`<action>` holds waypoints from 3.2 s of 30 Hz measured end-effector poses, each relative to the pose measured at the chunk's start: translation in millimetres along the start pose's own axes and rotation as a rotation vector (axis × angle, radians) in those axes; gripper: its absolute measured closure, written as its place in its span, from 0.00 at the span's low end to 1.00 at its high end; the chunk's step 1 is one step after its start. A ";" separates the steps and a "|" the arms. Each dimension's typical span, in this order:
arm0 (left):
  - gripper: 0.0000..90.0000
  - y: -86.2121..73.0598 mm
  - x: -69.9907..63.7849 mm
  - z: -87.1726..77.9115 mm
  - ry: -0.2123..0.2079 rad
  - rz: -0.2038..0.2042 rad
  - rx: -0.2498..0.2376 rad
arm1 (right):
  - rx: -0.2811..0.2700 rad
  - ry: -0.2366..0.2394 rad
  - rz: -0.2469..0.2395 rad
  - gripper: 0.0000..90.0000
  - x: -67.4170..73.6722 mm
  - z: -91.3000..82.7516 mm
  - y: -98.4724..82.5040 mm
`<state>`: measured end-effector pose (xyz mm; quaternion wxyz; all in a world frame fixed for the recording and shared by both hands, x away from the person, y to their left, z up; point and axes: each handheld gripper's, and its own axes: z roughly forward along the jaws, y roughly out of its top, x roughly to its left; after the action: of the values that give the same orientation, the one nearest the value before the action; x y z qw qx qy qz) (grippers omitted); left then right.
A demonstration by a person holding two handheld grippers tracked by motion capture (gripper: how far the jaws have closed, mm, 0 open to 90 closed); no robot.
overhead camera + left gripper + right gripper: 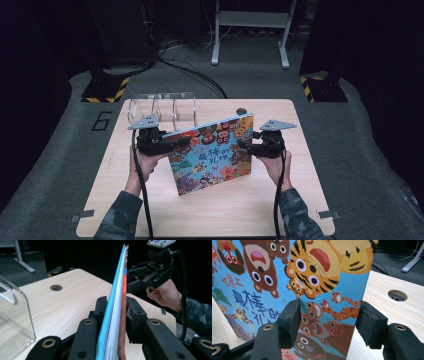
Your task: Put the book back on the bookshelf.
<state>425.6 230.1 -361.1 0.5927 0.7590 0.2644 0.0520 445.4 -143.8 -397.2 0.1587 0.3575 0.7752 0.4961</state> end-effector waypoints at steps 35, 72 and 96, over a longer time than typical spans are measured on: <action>0.90 10.5 -16.3 -8.2 0.020 0.041 0.050 | 0.078 -0.074 0.258 0.19 -48.3 -14.2 -79.8; 0.90 66.5 -11.1 -80.2 0.261 0.034 0.089 | 0.131 -0.121 0.370 0.23 -64.3 -7.0 -111.7; 0.90 74.6 4.5 -136.0 0.396 -0.003 0.093 | 0.196 -0.298 0.246 0.16 -56.5 17.7 -118.6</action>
<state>401.5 339.0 -253.3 0.4935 0.7603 0.3788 0.1869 448.2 -202.3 -516.2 0.1744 0.5327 0.7382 0.3753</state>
